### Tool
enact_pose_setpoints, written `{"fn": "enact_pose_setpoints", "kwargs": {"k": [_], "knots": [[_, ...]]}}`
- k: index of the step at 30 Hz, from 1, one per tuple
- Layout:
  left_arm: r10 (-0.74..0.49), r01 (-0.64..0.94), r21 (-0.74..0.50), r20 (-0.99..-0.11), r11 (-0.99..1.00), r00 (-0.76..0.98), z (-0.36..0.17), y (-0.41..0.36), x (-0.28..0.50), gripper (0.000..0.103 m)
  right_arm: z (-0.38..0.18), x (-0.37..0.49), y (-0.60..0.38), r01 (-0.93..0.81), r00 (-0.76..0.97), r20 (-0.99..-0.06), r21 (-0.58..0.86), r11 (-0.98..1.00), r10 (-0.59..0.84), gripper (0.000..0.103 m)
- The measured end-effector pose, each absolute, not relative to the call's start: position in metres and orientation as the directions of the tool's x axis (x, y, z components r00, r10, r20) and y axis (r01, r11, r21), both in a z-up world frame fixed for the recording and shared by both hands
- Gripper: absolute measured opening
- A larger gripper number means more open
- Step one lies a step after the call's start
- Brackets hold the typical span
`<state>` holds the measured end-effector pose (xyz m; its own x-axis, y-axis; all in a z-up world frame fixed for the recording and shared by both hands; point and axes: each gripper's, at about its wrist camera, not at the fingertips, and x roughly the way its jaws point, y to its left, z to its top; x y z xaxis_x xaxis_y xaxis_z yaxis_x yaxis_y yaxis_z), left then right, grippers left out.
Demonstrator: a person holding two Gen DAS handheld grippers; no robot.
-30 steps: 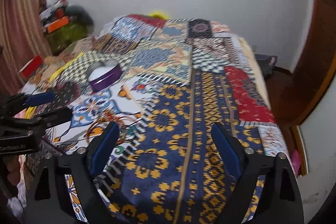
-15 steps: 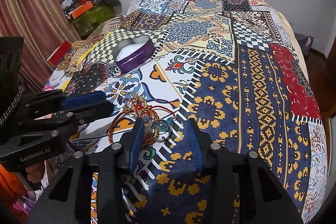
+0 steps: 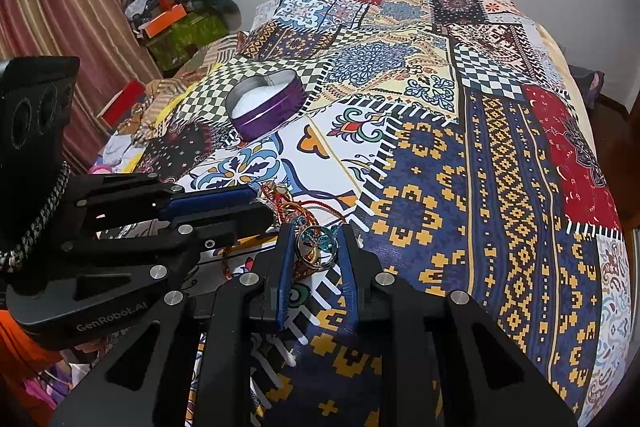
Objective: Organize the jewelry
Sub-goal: 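Grasp a silver ring from the jewelry pile with the right tool while the left tool grasps a small piece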
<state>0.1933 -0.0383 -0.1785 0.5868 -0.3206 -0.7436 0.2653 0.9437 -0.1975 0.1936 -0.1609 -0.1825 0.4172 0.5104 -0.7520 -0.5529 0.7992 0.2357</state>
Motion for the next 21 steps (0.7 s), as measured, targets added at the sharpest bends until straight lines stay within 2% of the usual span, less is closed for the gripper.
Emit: {"fn": "enact_pose_setpoints", "kwargs": {"k": [5, 21], "knots": [[-0.325, 0.283, -0.188, -0.737, 0.941, 0.593, -0.176, -0.042, 0.191, 0.001, -0.181, 0.192, -0.163, -0.542, 0.425, -0.75, 0.237, 0.806, 0.507, 0.02], [-0.294, 0.214, -0.202, -0.691, 0.956, 0.661, -0.145, -0.021, 0.173, 0.0, -0.154, 0.184, -0.166, -0.537, 0.476, -0.717, 0.222, 0.814, 0.509, 0.02]]}}
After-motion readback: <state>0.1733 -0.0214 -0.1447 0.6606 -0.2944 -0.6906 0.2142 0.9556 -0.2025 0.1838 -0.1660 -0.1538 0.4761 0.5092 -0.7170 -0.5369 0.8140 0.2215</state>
